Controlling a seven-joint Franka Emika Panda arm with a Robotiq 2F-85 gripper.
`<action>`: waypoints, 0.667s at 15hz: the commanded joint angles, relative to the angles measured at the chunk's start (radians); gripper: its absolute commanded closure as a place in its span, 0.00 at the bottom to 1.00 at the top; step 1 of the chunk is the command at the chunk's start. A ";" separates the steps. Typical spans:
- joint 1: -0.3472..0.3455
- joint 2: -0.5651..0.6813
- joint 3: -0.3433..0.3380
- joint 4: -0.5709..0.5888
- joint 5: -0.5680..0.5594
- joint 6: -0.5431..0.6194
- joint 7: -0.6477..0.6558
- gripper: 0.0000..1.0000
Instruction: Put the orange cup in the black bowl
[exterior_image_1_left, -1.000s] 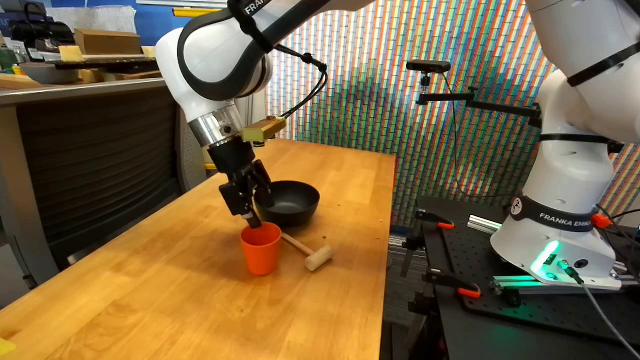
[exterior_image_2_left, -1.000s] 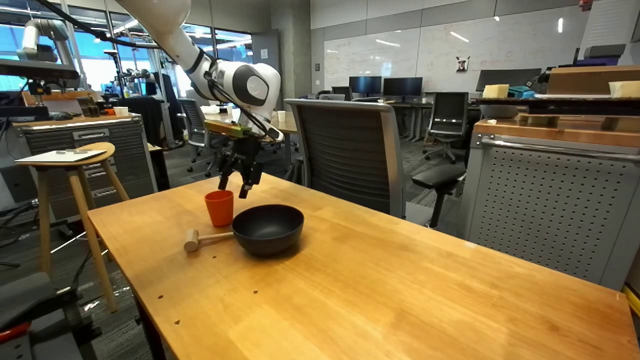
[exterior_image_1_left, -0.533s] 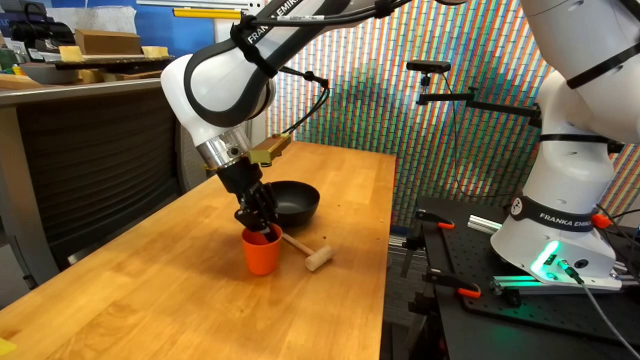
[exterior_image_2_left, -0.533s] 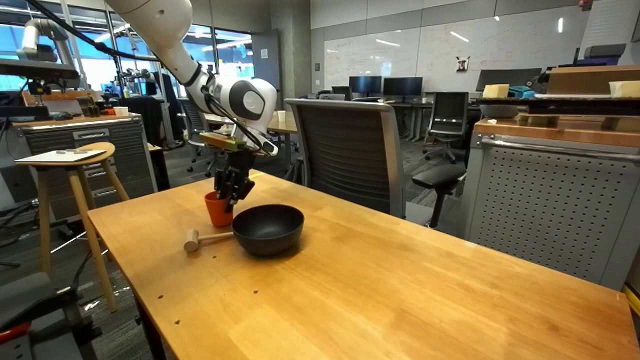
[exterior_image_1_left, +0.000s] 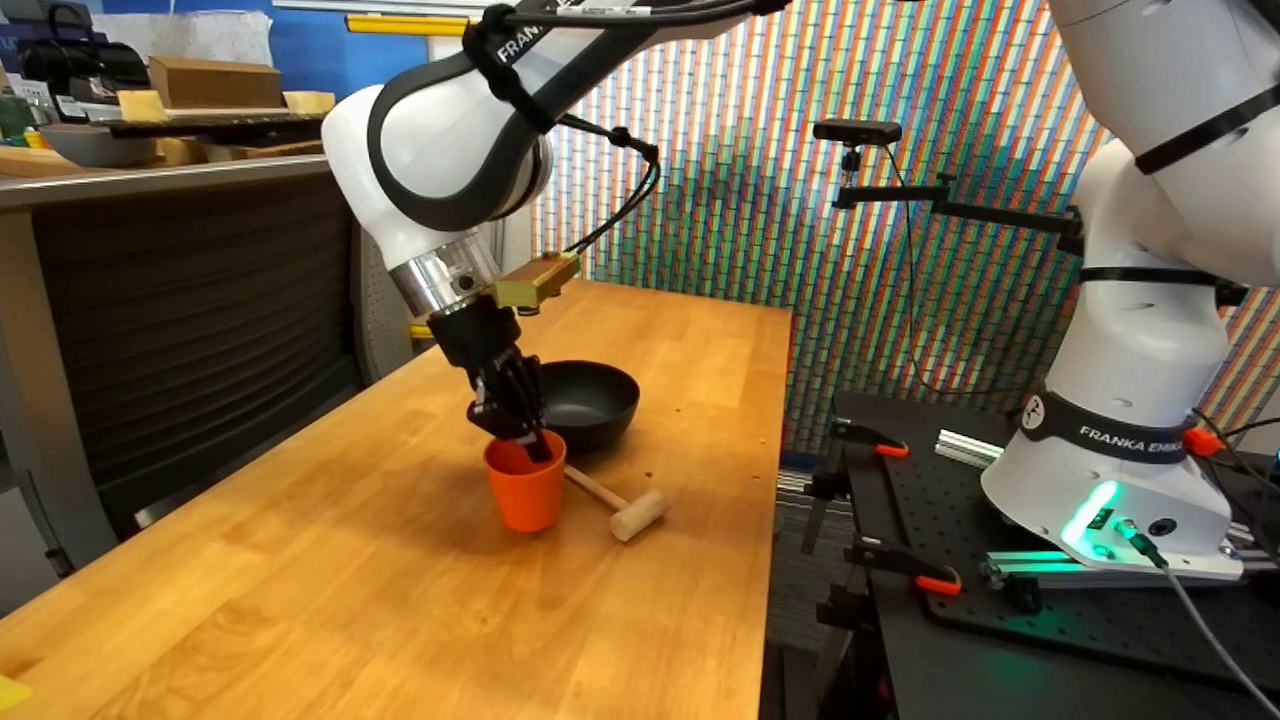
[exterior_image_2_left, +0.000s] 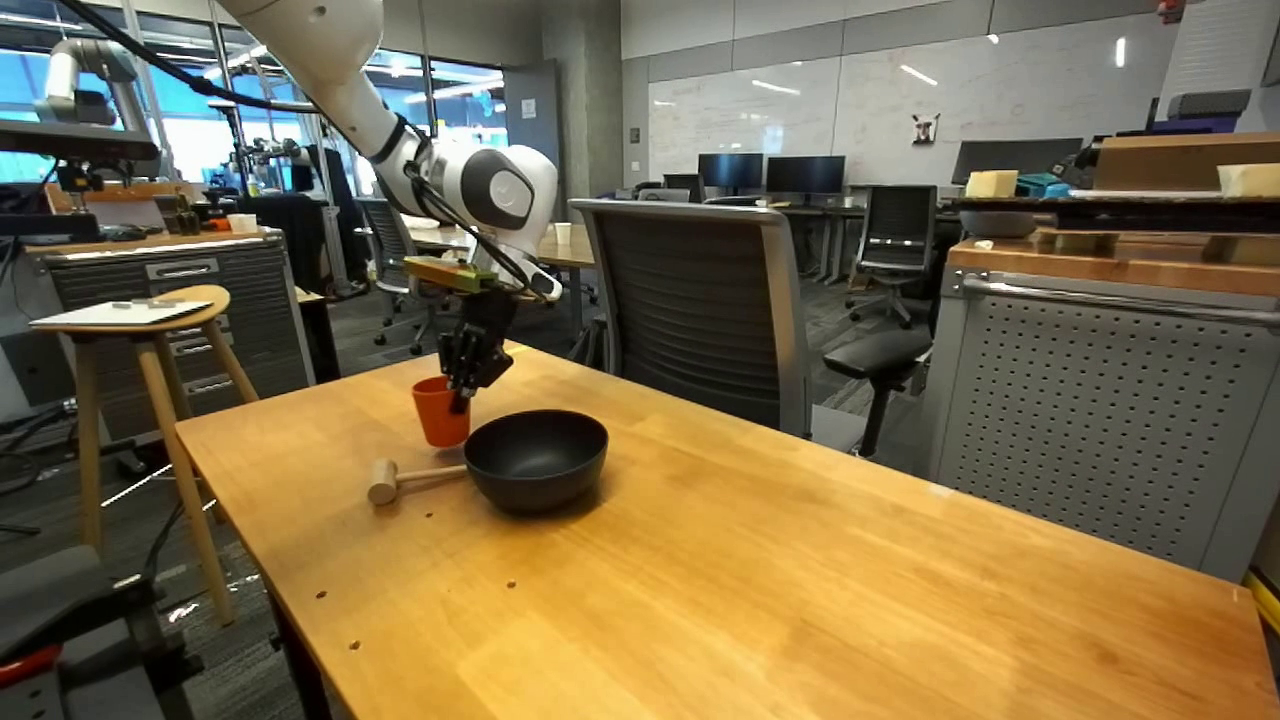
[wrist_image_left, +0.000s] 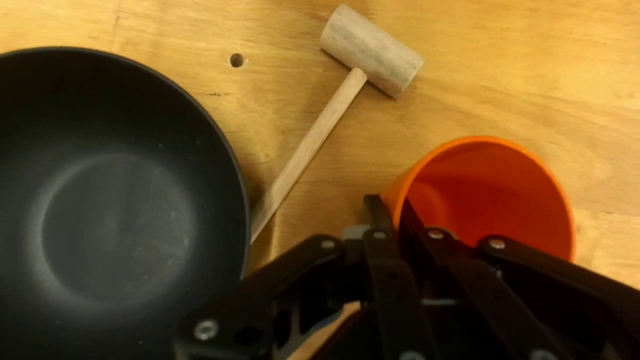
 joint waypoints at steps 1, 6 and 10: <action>-0.031 -0.158 -0.038 -0.079 -0.003 0.054 0.021 0.96; -0.082 -0.286 -0.141 -0.108 -0.044 0.092 0.118 0.95; -0.133 -0.271 -0.170 -0.120 -0.025 0.063 0.144 0.96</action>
